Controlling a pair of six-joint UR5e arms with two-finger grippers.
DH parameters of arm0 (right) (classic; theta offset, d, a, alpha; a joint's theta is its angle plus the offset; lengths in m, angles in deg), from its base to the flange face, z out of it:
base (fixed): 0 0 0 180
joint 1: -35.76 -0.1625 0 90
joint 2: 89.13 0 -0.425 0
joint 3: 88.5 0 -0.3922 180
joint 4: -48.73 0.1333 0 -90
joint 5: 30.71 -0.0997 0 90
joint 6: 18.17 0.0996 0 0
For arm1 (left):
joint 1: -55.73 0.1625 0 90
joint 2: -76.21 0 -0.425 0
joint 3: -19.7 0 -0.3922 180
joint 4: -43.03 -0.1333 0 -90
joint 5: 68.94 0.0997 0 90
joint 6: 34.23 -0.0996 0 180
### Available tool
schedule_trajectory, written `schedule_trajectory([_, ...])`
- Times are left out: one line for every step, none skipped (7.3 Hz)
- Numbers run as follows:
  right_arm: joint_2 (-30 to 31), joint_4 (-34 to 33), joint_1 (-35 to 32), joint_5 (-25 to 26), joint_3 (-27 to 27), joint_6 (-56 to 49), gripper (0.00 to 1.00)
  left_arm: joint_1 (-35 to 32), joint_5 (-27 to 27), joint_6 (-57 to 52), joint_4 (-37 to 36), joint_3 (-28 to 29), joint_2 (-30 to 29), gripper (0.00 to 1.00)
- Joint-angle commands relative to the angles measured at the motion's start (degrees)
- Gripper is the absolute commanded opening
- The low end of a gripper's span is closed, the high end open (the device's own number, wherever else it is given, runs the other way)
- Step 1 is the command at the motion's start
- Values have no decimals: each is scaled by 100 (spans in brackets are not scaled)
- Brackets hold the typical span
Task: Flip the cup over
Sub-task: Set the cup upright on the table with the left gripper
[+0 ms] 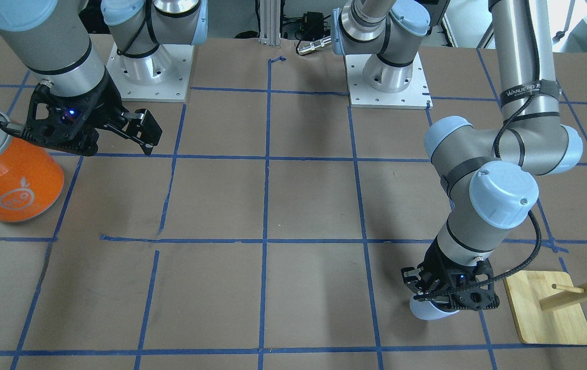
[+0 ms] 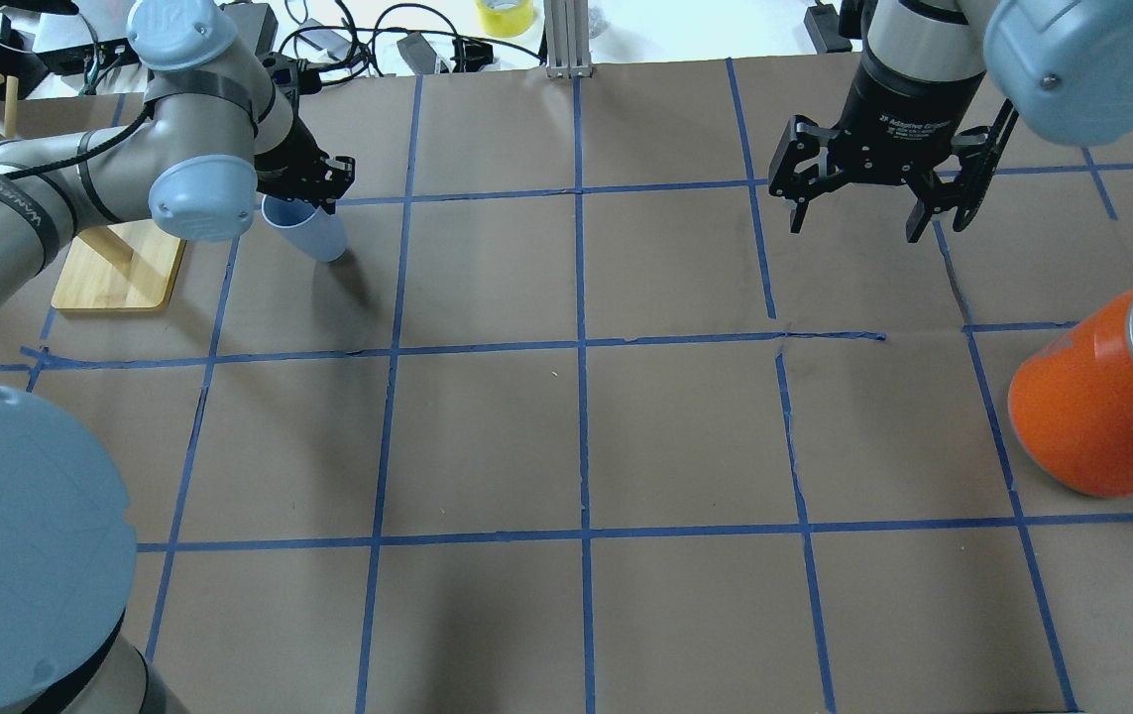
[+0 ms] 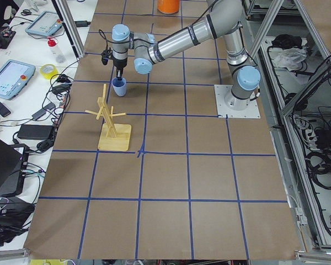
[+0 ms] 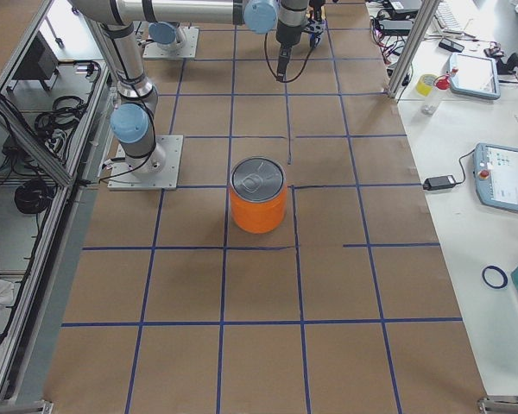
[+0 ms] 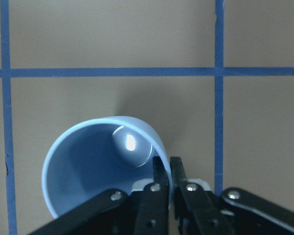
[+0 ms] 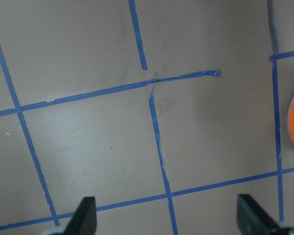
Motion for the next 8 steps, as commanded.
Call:
schedule_trajectory([0,0,0,0,0,-1,100,3,285,0,-42,-78,-32,0])
schedule_trajectory([0,0,0,0,0,-10,100,3,277,9,-42,-113,-23,0])
schedule_trajectory([0,0,0,0,0,-10,100,3,251,26,-42,-122,-23,13])
schedule_trajectory([0,0,0,0,0,-10,100,3,268,44,-7,-123,-32,99])
schedule_trajectory([0,0,0,0,0,-1,100,3,285,61,28,-114,90,100])
schedule_trajectory([0,-9,0,9,0,-1,100,-15,286,35,81,-105,196,100])
schedule_trajectory([0,-18,0,9,0,-1,100,-24,286,18,333,-9,371,100])
schedule_trajectory([9,-18,0,9,0,-1,100,-85,286,52,884,96,668,100])
